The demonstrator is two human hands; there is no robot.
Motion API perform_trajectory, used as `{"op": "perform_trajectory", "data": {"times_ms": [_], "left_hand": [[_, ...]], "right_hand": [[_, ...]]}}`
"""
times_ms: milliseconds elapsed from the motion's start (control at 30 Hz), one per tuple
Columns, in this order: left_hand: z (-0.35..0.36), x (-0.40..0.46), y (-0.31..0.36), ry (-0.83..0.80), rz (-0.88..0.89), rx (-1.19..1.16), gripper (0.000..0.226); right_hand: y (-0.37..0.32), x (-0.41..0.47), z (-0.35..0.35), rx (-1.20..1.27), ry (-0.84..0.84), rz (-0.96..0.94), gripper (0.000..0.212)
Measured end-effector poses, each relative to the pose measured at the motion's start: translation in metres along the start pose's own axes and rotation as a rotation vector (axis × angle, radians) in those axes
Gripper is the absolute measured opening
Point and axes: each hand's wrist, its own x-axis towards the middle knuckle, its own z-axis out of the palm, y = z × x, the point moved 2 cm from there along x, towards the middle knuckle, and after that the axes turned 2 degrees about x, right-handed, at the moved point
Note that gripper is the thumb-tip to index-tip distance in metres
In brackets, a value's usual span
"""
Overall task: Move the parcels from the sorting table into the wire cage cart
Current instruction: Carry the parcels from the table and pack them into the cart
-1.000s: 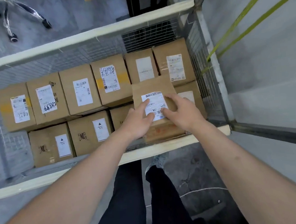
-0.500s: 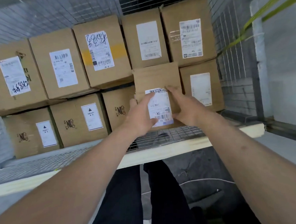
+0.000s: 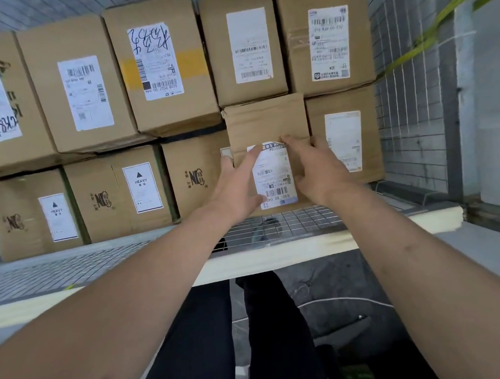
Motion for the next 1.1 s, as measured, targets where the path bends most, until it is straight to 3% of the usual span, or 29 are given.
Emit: {"op": "perform_trajectory", "data": {"times_ms": [233, 400, 567, 633, 733, 833, 1000, 1100], "left_hand": [[0.004, 0.009, -0.007, 0.03, -0.012, 0.085, 0.101], [0.011, 0.021, -0.007, 0.021, 0.075, 0.159, 0.099], [0.008, 0.019, 0.007, 0.201, 0.246, 0.619, 0.092], [0.006, 0.022, 0.013, 0.176, 0.332, 0.732, 0.093], [0.002, 0.027, 0.016, 0.12, 0.341, 0.763, 0.089], [-0.009, 0.023, 0.021, 0.072, 0.341, 0.772, 0.083], [-0.042, 0.002, 0.033, 0.019, 0.39, 0.72, 0.07], [-0.066, -0.027, 0.046, 0.031, 0.431, 0.696, 0.062]], "right_hand": [[0.0, 0.008, 0.009, 0.061, -0.055, -0.009, 0.092], [-0.007, 0.01, 0.007, -0.131, -0.005, 0.023, 0.083], [-0.018, 0.009, 0.007, -0.302, 0.007, -0.08, 0.075], [-0.016, 0.01, 0.008, -0.33, -0.016, -0.088, 0.076], [-0.015, 0.009, 0.008, -0.33, -0.059, -0.088, 0.08], [-0.018, 0.005, 0.004, -0.239, -0.054, -0.105, 0.071], [-0.036, -0.024, -0.015, -0.166, 0.06, -0.122, 0.053], [-0.049, -0.053, -0.033, -0.129, 0.162, -0.139, 0.053]]}}
